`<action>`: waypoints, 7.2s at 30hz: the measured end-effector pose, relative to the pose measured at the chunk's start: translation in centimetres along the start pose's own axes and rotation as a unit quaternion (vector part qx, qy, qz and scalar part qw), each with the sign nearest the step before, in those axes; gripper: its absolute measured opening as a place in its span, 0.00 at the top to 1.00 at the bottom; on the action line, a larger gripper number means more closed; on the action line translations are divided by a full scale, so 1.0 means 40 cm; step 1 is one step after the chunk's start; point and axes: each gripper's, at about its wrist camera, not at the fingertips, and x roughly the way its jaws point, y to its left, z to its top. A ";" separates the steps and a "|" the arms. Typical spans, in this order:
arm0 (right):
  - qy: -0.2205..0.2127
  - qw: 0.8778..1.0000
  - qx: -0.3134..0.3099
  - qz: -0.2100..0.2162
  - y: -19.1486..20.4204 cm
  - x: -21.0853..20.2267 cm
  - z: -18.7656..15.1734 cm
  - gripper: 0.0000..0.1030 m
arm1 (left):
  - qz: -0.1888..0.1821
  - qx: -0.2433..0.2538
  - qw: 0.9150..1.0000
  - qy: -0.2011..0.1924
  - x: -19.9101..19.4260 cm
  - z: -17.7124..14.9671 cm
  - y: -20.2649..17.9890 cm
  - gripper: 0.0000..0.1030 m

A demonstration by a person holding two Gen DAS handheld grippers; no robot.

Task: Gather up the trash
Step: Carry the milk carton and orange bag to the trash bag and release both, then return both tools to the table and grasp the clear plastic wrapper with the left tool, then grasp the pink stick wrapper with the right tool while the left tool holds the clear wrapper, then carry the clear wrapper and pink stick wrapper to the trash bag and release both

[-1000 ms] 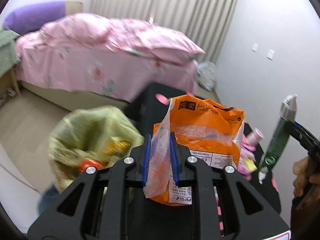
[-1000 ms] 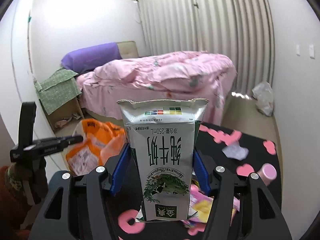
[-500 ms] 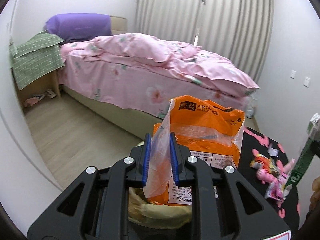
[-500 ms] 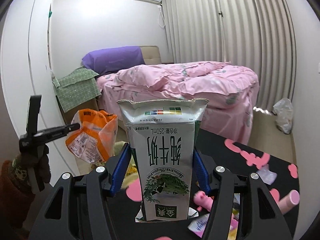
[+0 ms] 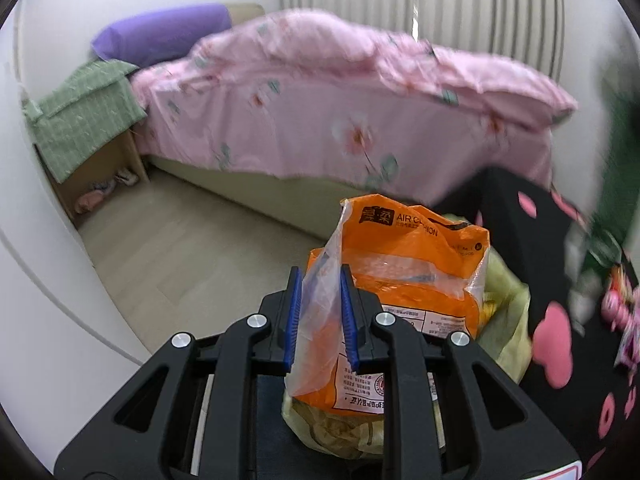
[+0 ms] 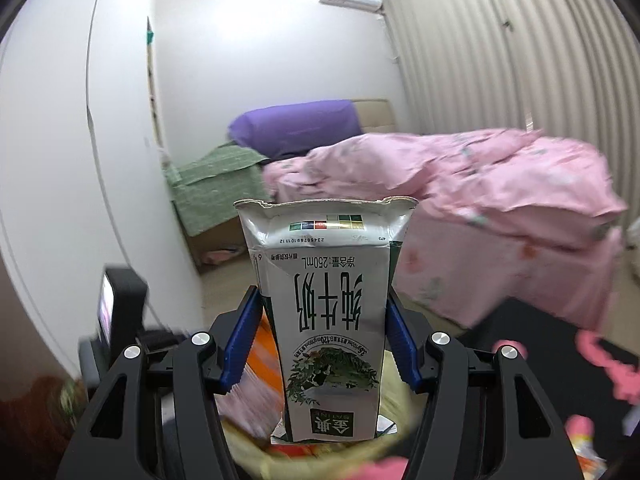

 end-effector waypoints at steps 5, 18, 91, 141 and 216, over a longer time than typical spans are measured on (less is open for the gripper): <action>0.110 0.992 0.044 0.033 -0.047 0.215 -0.081 0.45 | -0.062 -0.009 0.997 0.051 0.070 -0.059 0.005 0.82; 0.251 0.966 0.063 0.023 -0.078 0.329 -0.207 0.46 | -0.089 -0.048 0.993 0.060 0.138 -0.041 0.004 0.82; 0.049 0.897 0.210 -0.387 -0.537 -0.872 -0.537 0.41 | -0.293 0.427 0.839 0.168 0.328 0.117 -1.446 0.74; 0.134 0.935 0.162 -0.287 -0.325 -0.650 -0.568 0.41 | -0.355 0.102 0.927 0.069 -0.114 -0.189 -0.588 0.93; 0.088 0.990 0.022 -0.107 -0.079 -0.264 -0.153 0.83 | -0.121 -0.023 0.992 -0.029 -0.137 -0.006 -0.097 0.98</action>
